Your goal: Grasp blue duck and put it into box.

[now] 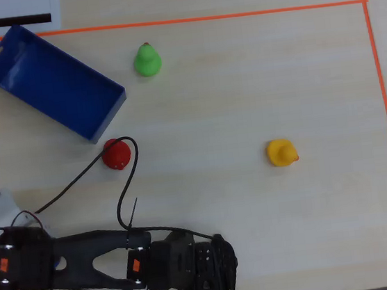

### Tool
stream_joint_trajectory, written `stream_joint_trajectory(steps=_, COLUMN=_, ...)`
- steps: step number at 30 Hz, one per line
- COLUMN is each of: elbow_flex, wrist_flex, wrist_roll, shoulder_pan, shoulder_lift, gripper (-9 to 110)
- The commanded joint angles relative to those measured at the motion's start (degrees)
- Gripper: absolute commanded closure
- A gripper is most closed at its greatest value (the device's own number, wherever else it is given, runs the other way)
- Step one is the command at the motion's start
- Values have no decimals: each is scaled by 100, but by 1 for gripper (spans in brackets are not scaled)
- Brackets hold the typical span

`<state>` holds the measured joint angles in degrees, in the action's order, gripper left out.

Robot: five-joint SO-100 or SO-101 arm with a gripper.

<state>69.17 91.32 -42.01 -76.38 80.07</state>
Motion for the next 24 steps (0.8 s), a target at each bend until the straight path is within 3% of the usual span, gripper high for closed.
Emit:
stream_joint_trajectory(steps=1, elbow_flex=211, wrist_flex=-527, wrist_roll=-132, shoulder_pan=-18, shoulder_lift=9, gripper=62)
stream_joint_trajectory(steps=9, elbow_flex=1204, wrist_flex=-1213, wrist_roll=-211, shoulder_pan=202, shoulder_lift=246, gripper=63)
stream_joint_trajectory(steps=18, elbow_flex=-650, wrist_flex=185, wrist_roll=-334, shoulder_pan=475, shoulder_lift=281, gripper=63)
stream_joint_trajectory(steps=24, elbow_flex=-668, wrist_flex=413, wrist_roll=-316, shoulder_pan=510, shoulder_lift=308, gripper=64)
